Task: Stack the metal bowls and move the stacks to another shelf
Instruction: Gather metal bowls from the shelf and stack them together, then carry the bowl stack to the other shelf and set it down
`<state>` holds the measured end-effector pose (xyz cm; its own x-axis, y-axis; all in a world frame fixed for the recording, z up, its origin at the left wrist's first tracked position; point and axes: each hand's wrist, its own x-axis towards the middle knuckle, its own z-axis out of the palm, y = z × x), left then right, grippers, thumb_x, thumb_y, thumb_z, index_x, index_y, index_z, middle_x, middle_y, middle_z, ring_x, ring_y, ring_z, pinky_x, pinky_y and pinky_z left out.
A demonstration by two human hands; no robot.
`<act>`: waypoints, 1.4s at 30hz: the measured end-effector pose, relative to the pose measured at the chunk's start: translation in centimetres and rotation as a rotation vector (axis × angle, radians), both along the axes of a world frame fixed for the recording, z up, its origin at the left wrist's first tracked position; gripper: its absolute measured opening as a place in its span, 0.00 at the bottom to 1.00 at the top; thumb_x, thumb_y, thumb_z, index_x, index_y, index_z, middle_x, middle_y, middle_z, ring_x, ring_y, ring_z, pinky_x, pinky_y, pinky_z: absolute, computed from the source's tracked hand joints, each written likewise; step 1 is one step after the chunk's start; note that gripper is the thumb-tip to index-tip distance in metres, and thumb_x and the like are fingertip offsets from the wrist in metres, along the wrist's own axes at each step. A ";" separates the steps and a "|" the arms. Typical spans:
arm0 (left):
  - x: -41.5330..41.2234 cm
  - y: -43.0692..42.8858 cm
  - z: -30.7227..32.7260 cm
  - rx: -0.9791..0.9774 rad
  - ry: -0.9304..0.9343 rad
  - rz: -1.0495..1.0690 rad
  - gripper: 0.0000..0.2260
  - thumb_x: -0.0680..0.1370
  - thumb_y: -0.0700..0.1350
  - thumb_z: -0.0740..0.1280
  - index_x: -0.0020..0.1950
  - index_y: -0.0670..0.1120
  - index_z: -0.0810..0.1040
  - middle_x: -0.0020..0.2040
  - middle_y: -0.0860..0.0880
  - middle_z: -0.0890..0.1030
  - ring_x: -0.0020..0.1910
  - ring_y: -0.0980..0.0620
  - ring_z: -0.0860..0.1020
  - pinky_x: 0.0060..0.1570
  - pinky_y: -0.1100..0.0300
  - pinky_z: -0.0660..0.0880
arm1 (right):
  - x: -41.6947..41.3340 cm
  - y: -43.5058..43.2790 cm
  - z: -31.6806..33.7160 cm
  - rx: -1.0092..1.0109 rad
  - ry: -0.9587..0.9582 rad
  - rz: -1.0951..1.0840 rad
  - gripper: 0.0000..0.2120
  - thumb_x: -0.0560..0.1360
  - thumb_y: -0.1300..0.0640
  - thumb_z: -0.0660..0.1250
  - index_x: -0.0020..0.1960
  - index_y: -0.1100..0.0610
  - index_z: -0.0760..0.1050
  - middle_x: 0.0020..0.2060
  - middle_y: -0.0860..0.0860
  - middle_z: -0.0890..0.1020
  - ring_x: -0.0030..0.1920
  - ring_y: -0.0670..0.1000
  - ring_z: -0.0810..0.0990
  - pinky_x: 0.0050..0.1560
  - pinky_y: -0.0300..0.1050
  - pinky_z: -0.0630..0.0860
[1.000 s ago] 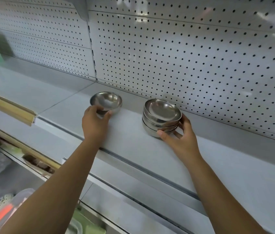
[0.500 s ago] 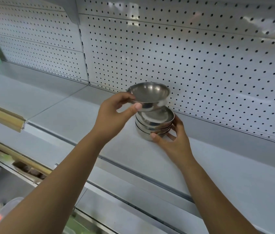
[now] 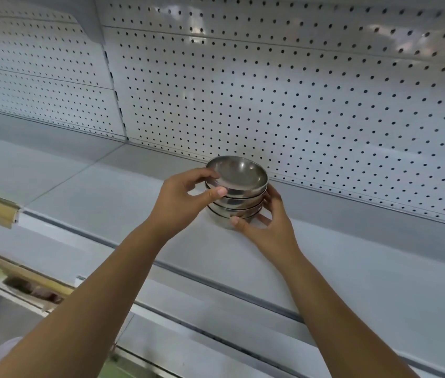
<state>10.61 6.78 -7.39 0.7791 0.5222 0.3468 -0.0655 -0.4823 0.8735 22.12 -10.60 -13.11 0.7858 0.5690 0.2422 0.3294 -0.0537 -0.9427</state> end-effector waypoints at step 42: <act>2.0 -22.7 1.5 -0.465 0.014 -0.410 0.22 0.76 0.58 0.67 0.68 0.53 0.79 0.58 0.58 0.85 0.59 0.60 0.82 0.58 0.58 0.81 | -4.7 -24.8 3.3 -0.016 0.069 -0.363 0.44 0.61 0.57 0.87 0.71 0.41 0.72 0.61 0.37 0.81 0.63 0.36 0.78 0.57 0.37 0.81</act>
<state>12.63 -15.89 -5.93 0.9513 0.2729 0.1432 -0.1519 0.0110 0.9883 17.38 -35.45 -9.83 0.9514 0.2534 0.1748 0.2217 -0.1704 -0.9601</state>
